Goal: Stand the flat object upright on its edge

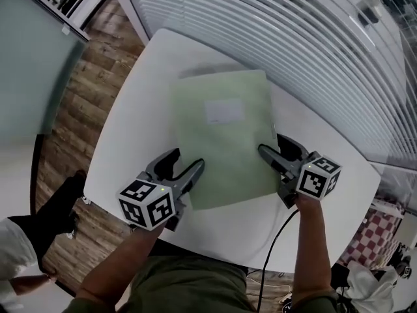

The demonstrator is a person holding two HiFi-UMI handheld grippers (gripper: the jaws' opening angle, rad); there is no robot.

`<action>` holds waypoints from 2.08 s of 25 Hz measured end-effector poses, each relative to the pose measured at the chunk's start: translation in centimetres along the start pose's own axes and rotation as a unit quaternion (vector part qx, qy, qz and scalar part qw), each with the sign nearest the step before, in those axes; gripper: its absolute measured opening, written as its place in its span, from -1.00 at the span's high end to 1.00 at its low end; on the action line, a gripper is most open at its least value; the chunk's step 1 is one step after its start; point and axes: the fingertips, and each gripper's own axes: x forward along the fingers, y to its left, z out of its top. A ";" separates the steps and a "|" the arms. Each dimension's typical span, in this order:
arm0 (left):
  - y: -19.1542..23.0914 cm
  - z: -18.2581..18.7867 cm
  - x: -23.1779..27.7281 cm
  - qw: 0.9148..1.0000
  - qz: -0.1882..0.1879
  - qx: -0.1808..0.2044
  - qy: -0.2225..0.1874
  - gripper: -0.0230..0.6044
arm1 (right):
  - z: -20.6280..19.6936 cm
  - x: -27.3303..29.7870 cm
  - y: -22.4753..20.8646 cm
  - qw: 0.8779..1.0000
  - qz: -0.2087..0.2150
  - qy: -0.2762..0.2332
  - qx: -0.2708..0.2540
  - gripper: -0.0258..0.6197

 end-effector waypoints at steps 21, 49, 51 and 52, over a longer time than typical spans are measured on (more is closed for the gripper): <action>-6.0 5.1 -4.1 0.988 -0.066 0.138 -0.014 0.04 | 2.3 -8.8 8.4 0.981 -0.113 -0.137 -0.084 0.05; -11.4 10.2 -6.9 0.932 -0.131 0.327 -0.086 0.04 | 1.4 -12.9 13.6 0.920 -0.272 -0.225 -0.170 0.06; -11.5 10.1 -6.7 0.929 -0.134 0.332 -0.087 0.04 | 1.3 -13.0 13.6 0.917 -0.278 -0.228 -0.171 0.06; -11.5 10.1 -6.6 0.928 -0.136 0.335 -0.088 0.04 | 1.3 -13.0 13.6 0.915 -0.282 -0.230 -0.172 0.06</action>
